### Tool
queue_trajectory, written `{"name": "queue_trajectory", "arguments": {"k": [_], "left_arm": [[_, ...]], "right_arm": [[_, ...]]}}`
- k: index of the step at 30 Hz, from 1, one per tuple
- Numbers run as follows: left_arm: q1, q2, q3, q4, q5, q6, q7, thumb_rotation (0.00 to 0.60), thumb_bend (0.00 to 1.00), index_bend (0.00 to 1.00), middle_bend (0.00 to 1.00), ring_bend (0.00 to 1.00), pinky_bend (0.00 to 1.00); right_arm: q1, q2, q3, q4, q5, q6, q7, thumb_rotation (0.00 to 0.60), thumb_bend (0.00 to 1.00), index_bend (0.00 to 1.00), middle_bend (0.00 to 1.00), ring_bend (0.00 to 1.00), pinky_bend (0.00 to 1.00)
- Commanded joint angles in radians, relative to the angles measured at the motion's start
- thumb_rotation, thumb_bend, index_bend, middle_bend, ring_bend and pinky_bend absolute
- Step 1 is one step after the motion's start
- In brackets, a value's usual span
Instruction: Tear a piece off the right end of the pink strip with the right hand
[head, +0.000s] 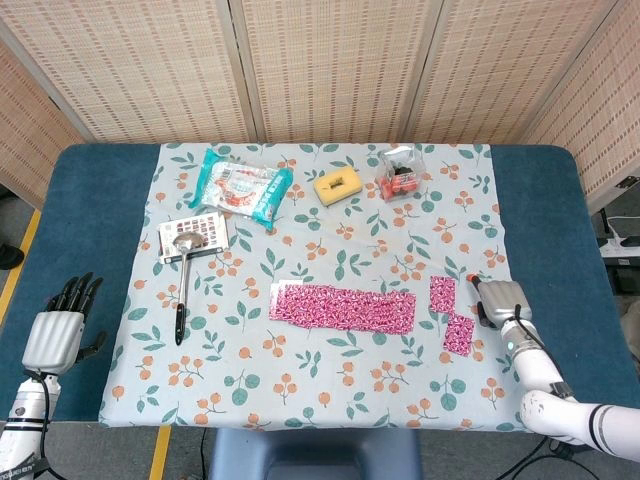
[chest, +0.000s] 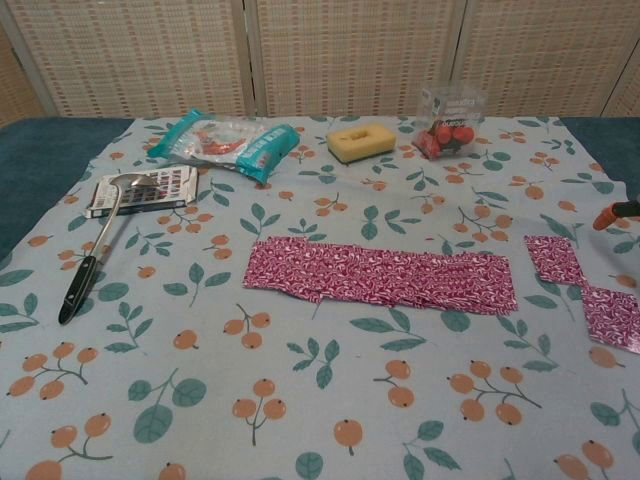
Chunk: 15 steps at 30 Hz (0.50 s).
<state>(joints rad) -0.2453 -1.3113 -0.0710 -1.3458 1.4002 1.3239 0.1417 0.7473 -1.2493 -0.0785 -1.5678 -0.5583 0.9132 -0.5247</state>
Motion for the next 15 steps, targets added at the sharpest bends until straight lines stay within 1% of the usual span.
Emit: {"name": "queue_trajectory", "arguments": {"k": [1, 2, 3, 4, 5, 6, 7, 8, 9, 10, 11, 13, 15], "left_arm": [[0.0, 0.0, 0.0, 0.0, 0.0, 0.0, 0.001, 0.6, 0.31, 0.0, 0.0, 0.04, 0.25], [0.0, 0.0, 0.0, 0.0, 0.0, 0.0, 0.0, 0.6, 0.31, 0.0, 0.0, 0.04, 0.25], [0.001, 0.0, 0.0, 0.0, -0.001, 0.0, 0.0, 0.6, 0.31, 0.0, 0.0, 0.04, 0.25], [0.001, 0.0, 0.0, 0.001, -0.001, 0.001, -0.001, 0.6, 0.31, 0.0, 0.0, 0.04, 0.25], [0.001, 0.0, -0.001, 0.001, -0.002, 0.001, -0.002, 0.6, 0.31, 0.0, 0.0, 0.04, 0.25], [0.002, 0.0, -0.001, 0.002, -0.001, 0.002, -0.002, 0.6, 0.31, 0.0, 0.0, 0.04, 0.25], [0.002, 0.0, -0.001, 0.001, 0.0, 0.004, -0.003, 0.6, 0.31, 0.0, 0.0, 0.04, 0.26], [0.002, 0.0, -0.001, 0.001, 0.0, 0.005, -0.004, 0.6, 0.31, 0.0, 0.0, 0.04, 0.26], [0.003, 0.001, -0.002, 0.0, 0.001, 0.008, -0.004, 0.6, 0.31, 0.0, 0.0, 0.04, 0.26], [0.003, 0.001, -0.002, 0.0, 0.002, 0.009, -0.004, 0.6, 0.31, 0.0, 0.0, 0.04, 0.26], [0.004, 0.001, -0.002, 0.0, 0.002, 0.011, -0.003, 0.6, 0.31, 0.0, 0.0, 0.04, 0.26], [0.005, 0.002, -0.002, -0.002, 0.002, 0.014, -0.001, 0.6, 0.31, 0.0, 0.0, 0.04, 0.26], [0.007, 0.002, -0.001, -0.006, 0.002, 0.017, 0.004, 0.6, 0.31, 0.0, 0.0, 0.04, 0.26]], "right_arm": [[-0.063, 0.03, 0.008, -0.061, -0.124, 0.1, 0.063, 0.6, 0.69, 0.13, 0.83, 0.77, 0.64], [-0.089, 0.037, 0.007, -0.082, -0.181, 0.144, 0.09, 0.6, 0.69, 0.12, 0.83, 0.74, 0.62], [-0.131, 0.041, 0.0, -0.101, -0.269, 0.22, 0.124, 0.6, 0.69, 0.12, 0.83, 0.72, 0.6], [-0.164, 0.04, -0.009, -0.106, -0.339, 0.284, 0.148, 0.6, 0.66, 0.12, 0.79, 0.68, 0.57], [-0.212, 0.03, -0.022, -0.099, -0.425, 0.377, 0.17, 0.6, 0.62, 0.12, 0.75, 0.65, 0.54], [-0.247, 0.019, -0.031, -0.084, -0.477, 0.449, 0.176, 0.6, 0.55, 0.12, 0.66, 0.57, 0.5], [-0.283, 0.004, -0.036, -0.066, -0.515, 0.515, 0.178, 0.6, 0.45, 0.12, 0.53, 0.45, 0.45], [-0.316, -0.012, -0.037, -0.047, -0.542, 0.576, 0.178, 0.6, 0.4, 0.11, 0.46, 0.37, 0.43], [-0.355, -0.032, -0.034, -0.019, -0.568, 0.643, 0.182, 0.6, 0.33, 0.11, 0.36, 0.26, 0.38], [-0.381, -0.043, -0.029, -0.001, -0.579, 0.683, 0.187, 0.6, 0.27, 0.09, 0.25, 0.15, 0.32], [-0.402, -0.051, -0.022, 0.01, -0.587, 0.711, 0.196, 0.6, 0.23, 0.07, 0.16, 0.07, 0.29], [-0.43, -0.05, -0.01, 0.018, -0.628, 0.753, 0.227, 0.6, 0.19, 0.04, 0.03, 0.01, 0.26], [-0.453, -0.045, -0.002, 0.032, -0.678, 0.784, 0.273, 0.6, 0.18, 0.03, 0.0, 0.0, 0.26]]}}
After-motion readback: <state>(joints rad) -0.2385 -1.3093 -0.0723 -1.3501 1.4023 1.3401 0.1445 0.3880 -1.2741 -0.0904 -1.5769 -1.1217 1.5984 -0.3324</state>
